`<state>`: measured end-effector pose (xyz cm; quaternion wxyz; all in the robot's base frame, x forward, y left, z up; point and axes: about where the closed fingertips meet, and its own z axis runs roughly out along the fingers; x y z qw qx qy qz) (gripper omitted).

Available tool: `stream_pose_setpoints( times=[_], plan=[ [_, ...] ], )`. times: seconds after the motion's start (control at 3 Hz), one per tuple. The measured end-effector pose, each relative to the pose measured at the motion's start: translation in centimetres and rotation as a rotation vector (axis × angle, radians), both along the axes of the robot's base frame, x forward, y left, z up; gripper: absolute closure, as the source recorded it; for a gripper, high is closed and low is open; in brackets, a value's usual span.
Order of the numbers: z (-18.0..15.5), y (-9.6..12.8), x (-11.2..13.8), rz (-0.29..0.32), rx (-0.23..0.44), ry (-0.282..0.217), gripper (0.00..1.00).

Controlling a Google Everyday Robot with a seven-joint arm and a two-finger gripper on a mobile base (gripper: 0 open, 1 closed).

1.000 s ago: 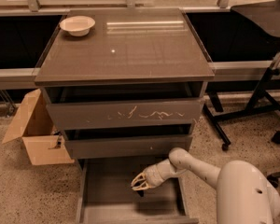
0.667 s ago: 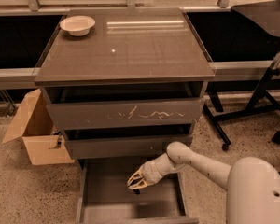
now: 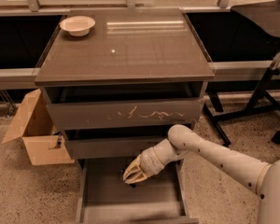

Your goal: Pick rxbar chocolate from bottom drawer and place on counter

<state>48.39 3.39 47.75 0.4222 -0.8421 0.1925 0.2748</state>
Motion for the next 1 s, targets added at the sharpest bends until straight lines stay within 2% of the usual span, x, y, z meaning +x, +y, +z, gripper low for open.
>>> stream_pose_setpoints(
  times=[0.33,0.67,1.0],
  plan=[
    [0.0,0.0,0.0,0.0,0.0,0.0,1.0],
    [1.8,-0.2,0.2,-0.01,0.016,-0.03,1.0],
    [7.2,-0.5,0.8,-0.033,0.025,-0.09,1.0]
  ],
)
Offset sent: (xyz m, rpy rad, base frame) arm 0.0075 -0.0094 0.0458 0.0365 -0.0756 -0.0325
